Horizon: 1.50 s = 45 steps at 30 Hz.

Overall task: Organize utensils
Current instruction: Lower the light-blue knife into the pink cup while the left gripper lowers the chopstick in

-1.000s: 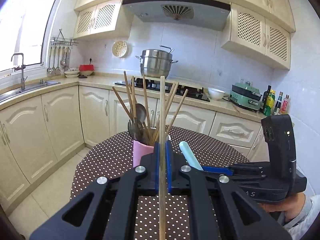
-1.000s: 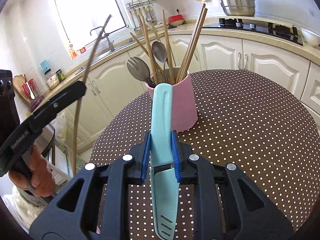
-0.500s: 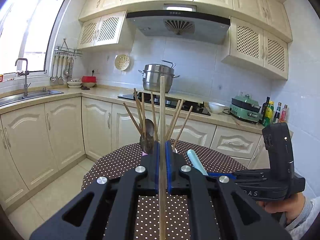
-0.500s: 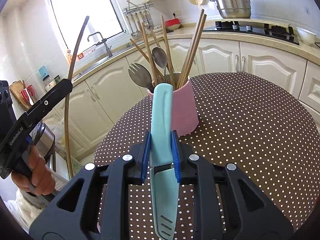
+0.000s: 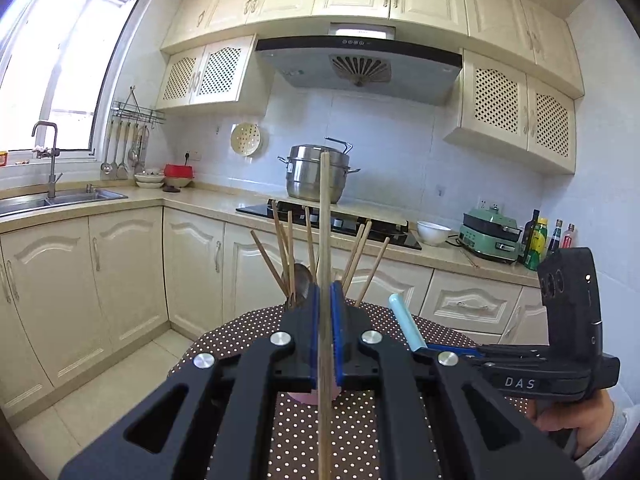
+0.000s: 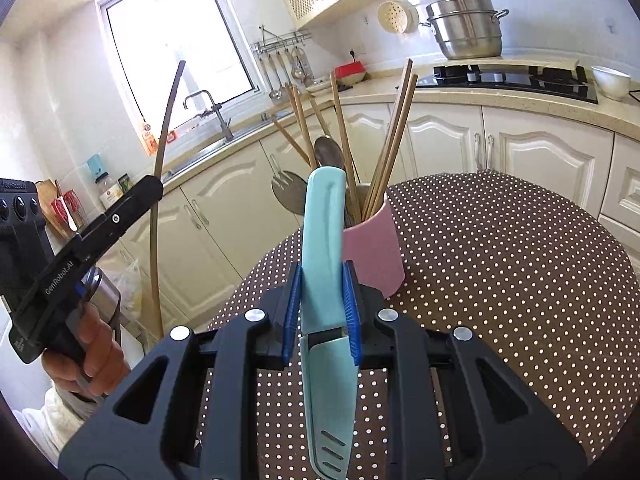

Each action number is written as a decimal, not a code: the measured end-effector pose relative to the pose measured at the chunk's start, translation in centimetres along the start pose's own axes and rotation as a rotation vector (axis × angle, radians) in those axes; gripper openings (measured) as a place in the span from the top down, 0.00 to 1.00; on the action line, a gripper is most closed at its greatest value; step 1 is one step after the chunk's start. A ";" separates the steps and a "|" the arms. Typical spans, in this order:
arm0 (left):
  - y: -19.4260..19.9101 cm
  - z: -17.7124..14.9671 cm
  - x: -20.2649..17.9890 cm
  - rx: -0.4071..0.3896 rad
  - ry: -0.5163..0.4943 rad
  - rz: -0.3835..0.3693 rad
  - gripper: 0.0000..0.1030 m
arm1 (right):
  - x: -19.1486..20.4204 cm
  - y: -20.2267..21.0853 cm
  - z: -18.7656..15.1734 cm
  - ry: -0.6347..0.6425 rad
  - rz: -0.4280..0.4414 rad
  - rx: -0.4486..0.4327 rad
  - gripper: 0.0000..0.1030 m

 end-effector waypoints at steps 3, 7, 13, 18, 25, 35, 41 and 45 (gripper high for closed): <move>-0.3 0.5 0.3 -0.015 0.006 -0.012 0.94 | -0.2 0.5 0.8 -0.010 0.007 -0.028 0.80; -1.3 1.6 0.9 -0.041 0.034 -0.036 0.94 | -0.4 1.2 2.4 -0.015 0.021 -0.075 0.80; -3.4 3.3 1.4 -0.124 0.069 -0.073 0.94 | -0.5 1.3 4.8 -0.028 0.044 -0.150 0.80; -5.7 3.6 1.9 -0.140 0.106 -0.091 0.94 | -0.1 0.1 6.9 -0.016 0.062 -0.203 0.80; -7.9 4.1 3.1 -0.190 0.122 -0.065 0.94 | 0.2 -3.5 9.5 -0.027 0.057 -0.293 0.80; -7.9 4.4 5.3 -0.248 0.130 -0.029 0.94 | 1.0 -7.8 10.7 -0.001 0.038 -0.400 0.80; -8.1 4.4 6.7 -0.263 0.130 0.014 0.94 | 1.6 -9.4 10.1 0.035 0.008 -0.415 0.80; -8.3 4.2 7.2 -0.259 0.127 0.027 0.94 | 2.0 -9.9 9.4 0.056 0.003 -0.407 0.80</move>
Point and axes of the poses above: each gripper's, at about its wrist camera, not at the fingertips, and y roughly against the way its jaws point, x to its left, z to its top, the point moved 2 cm from there along -y, roughly the way its jaws point, and after that the axes turned 11 degrees about -z, right-handed, at the moved point
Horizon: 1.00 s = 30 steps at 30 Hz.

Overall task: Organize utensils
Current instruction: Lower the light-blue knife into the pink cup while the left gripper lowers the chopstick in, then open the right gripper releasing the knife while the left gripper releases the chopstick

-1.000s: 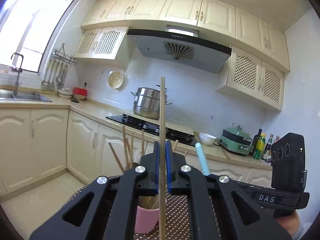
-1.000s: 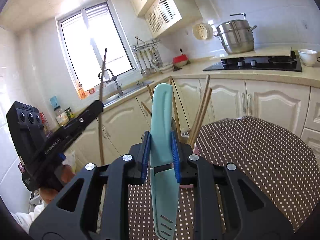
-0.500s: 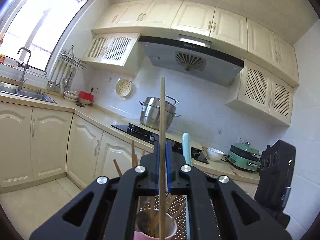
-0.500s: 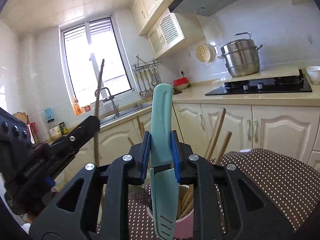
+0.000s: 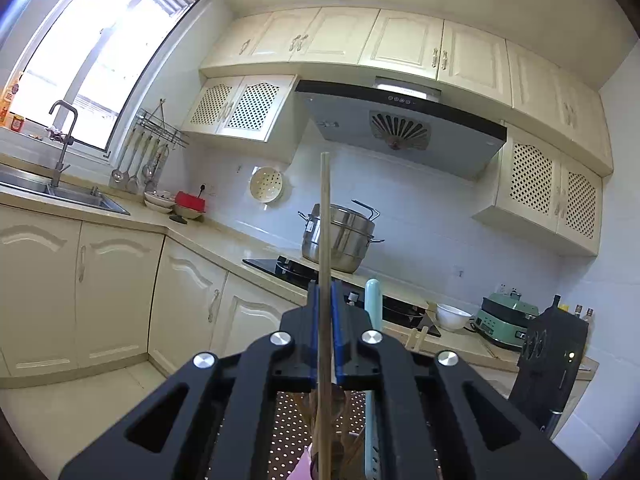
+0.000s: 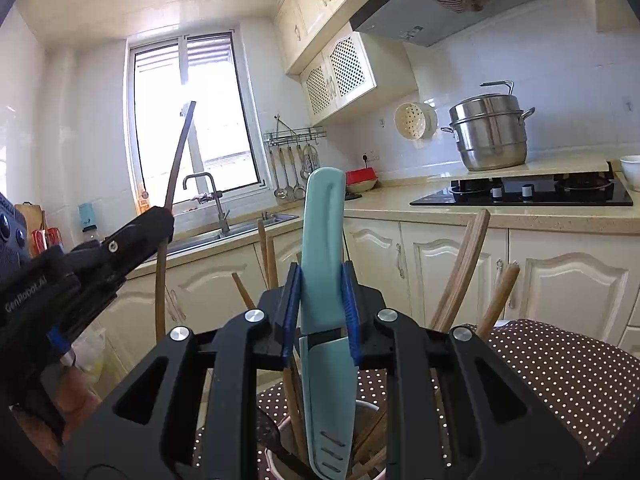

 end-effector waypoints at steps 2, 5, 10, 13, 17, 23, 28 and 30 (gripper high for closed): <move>0.0 -0.1 0.2 0.001 0.011 -0.003 0.94 | 0.0 0.2 -0.3 0.006 0.000 0.008 0.80; 0.2 -0.1 0.4 0.001 0.023 -0.004 0.94 | -0.1 0.9 -0.8 0.008 -0.001 0.022 0.80; 0.5 -0.1 0.1 -0.003 0.033 -0.011 0.94 | -0.1 2.4 -1.9 0.045 -0.025 0.045 0.80; 0.6 -0.1 -0.2 -0.003 0.032 -0.015 0.94 | -0.4 3.3 -2.7 0.055 -0.033 0.065 0.80; 0.7 0.0 -0.8 -0.009 0.016 -0.017 0.94 | -0.8 4.2 -3.7 0.068 -0.047 0.095 0.80; 0.5 -0.2 -1.8 -0.019 0.005 -0.024 0.94 | -1.0 4.6 -5.7 0.075 -0.049 0.151 0.79; 0.0 -0.7 -2.5 -0.045 -0.017 -0.014 0.94 | -1.2 5.2 -6.1 0.057 -0.034 0.159 0.79; -0.1 -0.6 -2.8 -0.059 -0.022 -0.020 0.94 | -1.3 5.8 -5.8 0.051 -0.027 0.139 0.71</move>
Point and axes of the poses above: each gripper's, at about its wrist camera, not at the fingertips, and y roughly against the way its jaws point, x to its left, z to its top, the point moved 2 cm from there along -y, roughly the way its jaws point, and after that the axes turned 11 degrees about -z, right-handed, at the moved point
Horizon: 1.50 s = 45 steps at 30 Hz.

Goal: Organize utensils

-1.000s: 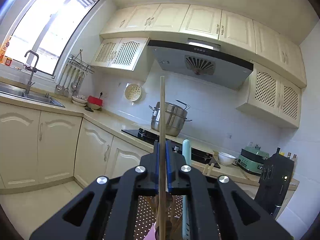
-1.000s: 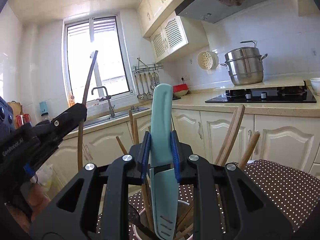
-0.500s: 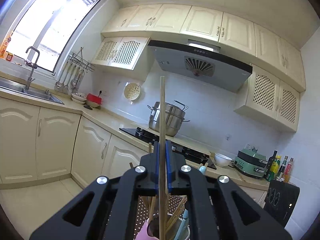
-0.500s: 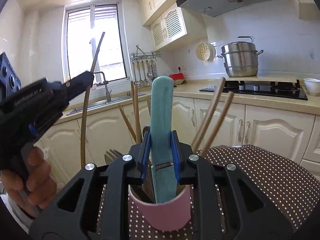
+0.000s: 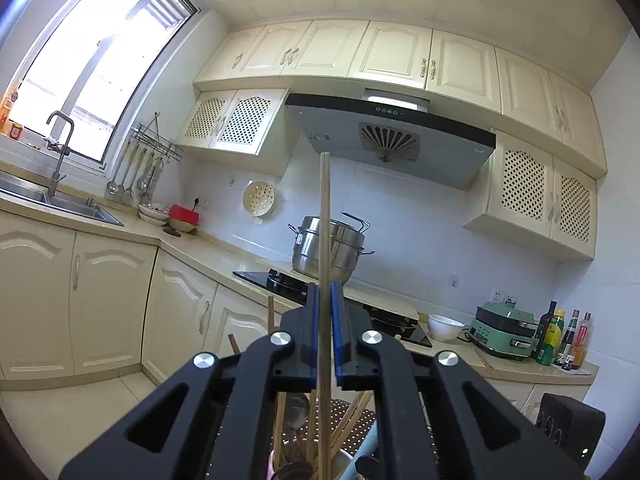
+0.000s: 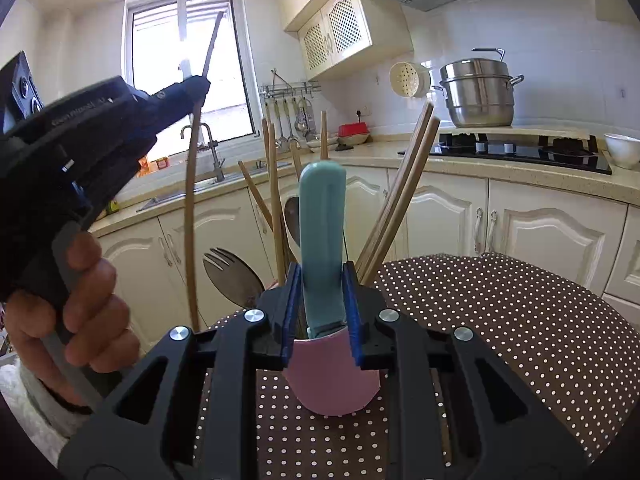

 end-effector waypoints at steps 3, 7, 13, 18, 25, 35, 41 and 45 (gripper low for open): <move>0.0 0.0 -0.9 -0.039 -0.009 -0.011 0.94 | -0.1 1.5 0.6 -0.006 0.014 -0.049 0.51; -0.3 -0.1 -2.1 -0.075 -0.054 -0.008 0.94 | -0.9 2.9 1.0 -0.023 0.012 -0.098 0.51; -1.6 -1.1 -3.0 -0.102 -0.121 0.018 0.94 | -3.1 2.7 0.5 -0.081 -0.018 -0.107 0.51; -3.0 -2.6 -3.2 -0.091 -0.167 0.049 0.94 | -4.7 2.4 0.3 -0.121 -0.044 -0.116 0.51; -4.0 -4.4 -3.2 -0.046 -0.217 0.074 0.94 | -5.6 1.8 -0.3 -0.151 -0.060 -0.090 0.51; -2.2 -6.2 -3.3 0.075 -0.234 0.121 0.93 | -5.8 1.7 -0.6 -0.155 -0.101 -0.083 0.50; -1.2 -6.8 -2.4 0.163 -0.198 0.125 0.85 | -5.8 1.9 -0.6 -0.155 -0.123 -0.092 0.49; -0.1 -6.5 -2.0 0.186 -0.152 0.115 0.58 | -5.5 2.3 -0.1 -0.146 -0.127 -0.096 0.49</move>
Point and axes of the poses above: each gripper's, at about its wrist camera, not at the fingertips, and y roughly against the way its jaws point, x to its left, z to its top, the point moved 2 cm from there along -y, roughly the way its jaws point, and after that the axes turned 11 degrees about -z, right-handed, at the moved point
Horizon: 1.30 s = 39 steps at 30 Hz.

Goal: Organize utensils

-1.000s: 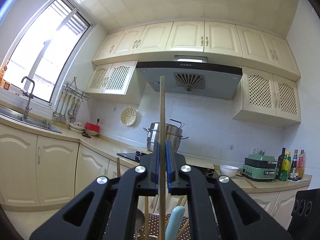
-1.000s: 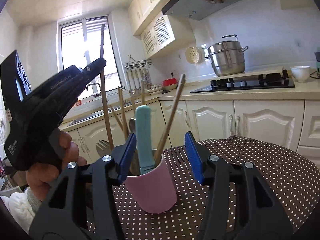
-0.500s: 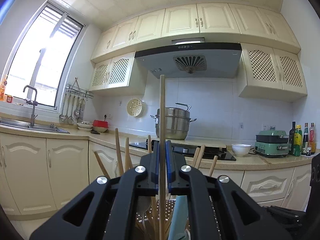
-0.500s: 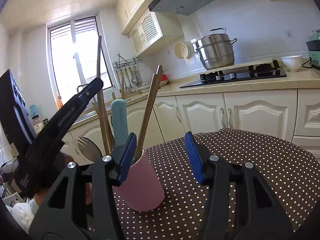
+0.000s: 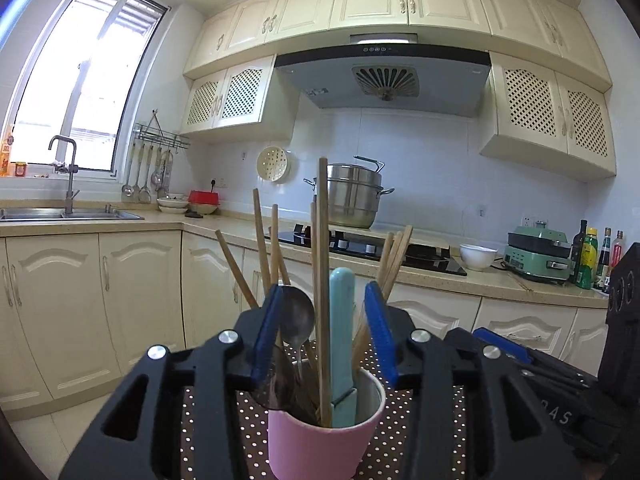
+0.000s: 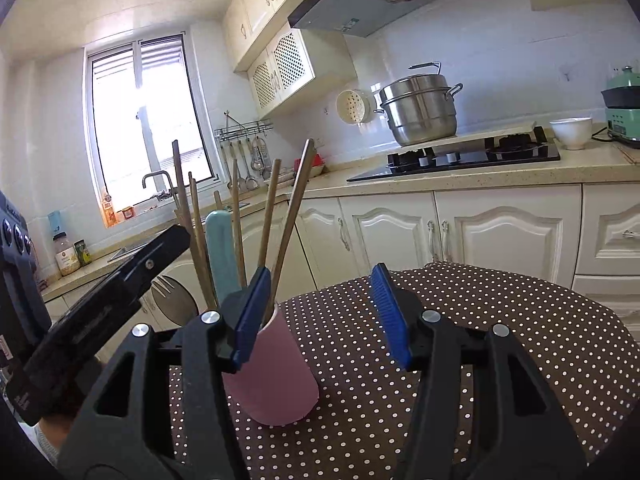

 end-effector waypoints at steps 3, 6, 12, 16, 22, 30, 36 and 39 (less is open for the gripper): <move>1.4 0.3 -0.1 0.012 -0.001 -0.001 0.50 | 0.6 0.6 0.5 0.010 -0.002 -0.005 0.49; 2.8 0.8 0.2 0.025 0.012 0.013 0.42 | 1.3 1.8 1.1 0.026 -0.004 -0.010 0.49; 5.9 2.0 0.1 0.096 0.001 0.075 0.32 | 2.8 5.3 2.3 0.055 -0.010 -0.025 0.47; 9.1 3.1 -0.4 0.107 -0.006 0.105 0.26 | 4.8 8.5 2.8 0.095 -0.025 -0.037 0.41; 13.7 4.7 -1.2 0.121 -0.011 0.144 0.22 | 7.7 13.6 3.3 0.162 -0.047 -0.070 0.26; 19.4 6.3 -2.5 0.094 -0.041 0.151 0.14 | 10.2 18.3 3.5 0.198 -0.068 -0.084 0.17; 22.3 7.4 -3.2 0.071 -0.051 0.150 0.12 | 11.8 21.1 3.8 0.225 -0.080 -0.114 0.14; 23.3 7.9 -3.5 0.048 -0.060 0.151 0.11 | 12.6 22.2 3.8 0.248 -0.087 -0.129 0.13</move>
Point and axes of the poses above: each gripper's, at about its wrist camera, not at the fingertips, and y roughly against the way its jaws point, x to its left, z to its top, the point moved 2 cm from there along -y, roughly the way its jaws point, and after that the axes turned 11 degrees about -z, right-handed, at the moved point
